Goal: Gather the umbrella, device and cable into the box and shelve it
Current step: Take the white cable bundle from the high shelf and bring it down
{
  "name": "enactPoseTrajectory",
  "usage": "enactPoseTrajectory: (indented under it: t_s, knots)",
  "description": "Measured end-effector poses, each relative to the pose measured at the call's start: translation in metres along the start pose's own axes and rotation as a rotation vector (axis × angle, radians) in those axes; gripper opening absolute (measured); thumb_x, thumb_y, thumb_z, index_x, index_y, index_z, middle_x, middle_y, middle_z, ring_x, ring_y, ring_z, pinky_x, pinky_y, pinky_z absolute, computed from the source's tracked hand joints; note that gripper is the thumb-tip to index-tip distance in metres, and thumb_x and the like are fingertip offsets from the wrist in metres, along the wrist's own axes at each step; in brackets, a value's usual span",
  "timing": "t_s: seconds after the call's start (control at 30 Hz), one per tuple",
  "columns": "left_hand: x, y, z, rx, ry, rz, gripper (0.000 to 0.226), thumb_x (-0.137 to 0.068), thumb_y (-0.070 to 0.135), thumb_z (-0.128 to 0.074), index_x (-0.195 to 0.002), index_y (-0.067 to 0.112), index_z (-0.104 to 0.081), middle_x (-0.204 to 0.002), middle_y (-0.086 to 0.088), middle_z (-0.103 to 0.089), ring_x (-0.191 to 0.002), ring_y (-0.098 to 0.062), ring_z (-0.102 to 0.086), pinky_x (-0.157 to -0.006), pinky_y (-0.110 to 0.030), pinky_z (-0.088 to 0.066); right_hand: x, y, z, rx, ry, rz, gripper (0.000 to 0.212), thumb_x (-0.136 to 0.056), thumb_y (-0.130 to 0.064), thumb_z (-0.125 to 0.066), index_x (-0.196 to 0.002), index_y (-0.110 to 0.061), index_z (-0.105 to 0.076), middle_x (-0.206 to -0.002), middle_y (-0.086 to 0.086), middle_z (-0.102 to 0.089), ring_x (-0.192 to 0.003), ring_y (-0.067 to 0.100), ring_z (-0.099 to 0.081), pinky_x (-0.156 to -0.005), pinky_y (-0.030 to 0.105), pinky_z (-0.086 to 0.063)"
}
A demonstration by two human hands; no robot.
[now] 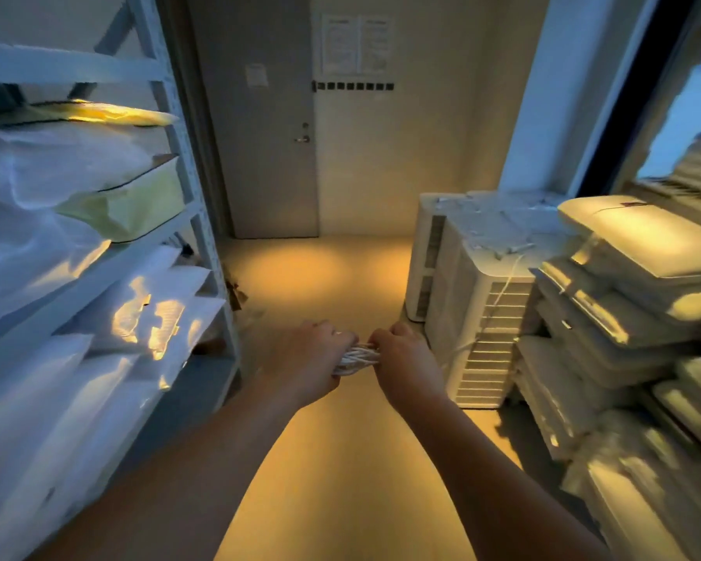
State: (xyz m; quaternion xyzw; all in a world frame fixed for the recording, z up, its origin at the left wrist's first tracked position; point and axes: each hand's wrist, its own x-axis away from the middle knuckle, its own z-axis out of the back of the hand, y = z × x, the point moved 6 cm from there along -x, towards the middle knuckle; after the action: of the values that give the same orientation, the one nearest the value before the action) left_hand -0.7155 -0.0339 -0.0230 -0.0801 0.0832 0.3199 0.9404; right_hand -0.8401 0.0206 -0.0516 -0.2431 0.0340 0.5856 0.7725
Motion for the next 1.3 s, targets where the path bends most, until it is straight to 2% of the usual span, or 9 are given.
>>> enactPoseTrajectory:
  t_s: [0.17, 0.37, 0.47, 0.57, 0.83, 1.07, 1.3]
  knots:
    - [-0.059, 0.108, 0.003, 0.035, 0.041, -0.107, 0.052, -0.078, 0.036, -0.068, -0.127, 0.040, -0.052, -0.110, 0.006, -0.059, -0.103, -0.024, -0.058, -0.074, -0.033, -0.050, 0.025, 0.107, 0.056, 0.047, 0.064, -0.102, 0.019, -0.093, -0.020, -0.064, -0.110, -0.026, -0.065, -0.111, 0.000, -0.060, -0.102, 0.021, -0.059, -0.083, 0.035, -0.057]
    - [-0.120, 0.220, 0.005, 0.050, 0.090, -0.249, 0.052, -0.078, 0.040, -0.073, -0.126, 0.039, -0.054, -0.108, 0.005, -0.062, -0.098, -0.021, -0.059, -0.069, -0.033, -0.050, 0.049, 0.218, 0.111, 0.091, 0.085, -0.241, 0.022, -0.091, -0.021, -0.065, -0.113, -0.025, -0.065, -0.112, 0.000, -0.059, -0.103, 0.021, -0.057, -0.082, 0.033, -0.054]
    - [-0.147, 0.262, 0.000, 0.079, 0.108, -0.337, 0.054, -0.077, 0.039, -0.076, -0.125, 0.037, -0.053, -0.112, 0.004, -0.063, -0.101, -0.021, -0.060, -0.072, -0.036, -0.056, 0.060, 0.259, 0.132, 0.110, 0.088, -0.319, 0.019, -0.088, -0.020, -0.066, -0.107, -0.027, -0.065, -0.106, -0.002, -0.057, -0.092, 0.018, -0.057, -0.073, 0.030, -0.050]
    - [-0.174, 0.301, -0.004, 0.104, 0.107, -0.434, 0.053, -0.078, 0.038, -0.075, -0.125, 0.037, -0.052, -0.109, 0.003, -0.064, -0.097, -0.021, -0.061, -0.072, -0.037, -0.055, 0.073, 0.292, 0.149, 0.143, 0.132, -0.405, 0.021, -0.086, -0.023, -0.070, -0.105, -0.029, -0.064, -0.102, -0.005, -0.055, -0.089, 0.014, -0.054, -0.074, 0.030, -0.052]
    - [-0.232, 0.389, -0.007, 0.173, 0.132, -0.723, 0.055, -0.080, 0.036, -0.070, -0.131, 0.038, -0.051, -0.115, 0.003, -0.063, -0.103, -0.022, -0.061, -0.081, -0.037, -0.054, 0.106, 0.355, 0.186, 0.222, 0.264, -0.682, 0.011, -0.094, -0.027, -0.064, -0.104, -0.030, -0.065, -0.101, -0.007, -0.052, -0.093, 0.012, -0.050, -0.080, 0.030, -0.052]
    - [-0.247, 0.458, 0.018, 0.301, 0.224, -0.950, 0.048, -0.084, 0.036, -0.070, -0.128, 0.035, -0.052, -0.104, 0.003, -0.063, -0.091, -0.017, -0.059, -0.073, -0.035, -0.055, 0.147, 0.380, 0.236, 0.335, 0.367, -0.861, 0.013, -0.091, -0.026, -0.067, -0.102, -0.031, -0.063, -0.099, -0.008, -0.051, -0.090, 0.008, -0.049, -0.079, 0.024, -0.049]
    - [-0.221, 0.530, 0.039, 0.367, 0.291, -1.124, 0.045, -0.086, 0.040, -0.067, -0.129, 0.037, -0.054, -0.105, 0.003, -0.066, -0.088, -0.017, -0.061, -0.066, -0.033, -0.051, 0.210, 0.392, 0.271, 0.465, 0.458, -1.033, 0.009, -0.094, -0.025, -0.064, -0.102, -0.028, -0.066, -0.099, -0.003, -0.056, -0.086, 0.011, -0.052, -0.072, 0.021, -0.045]
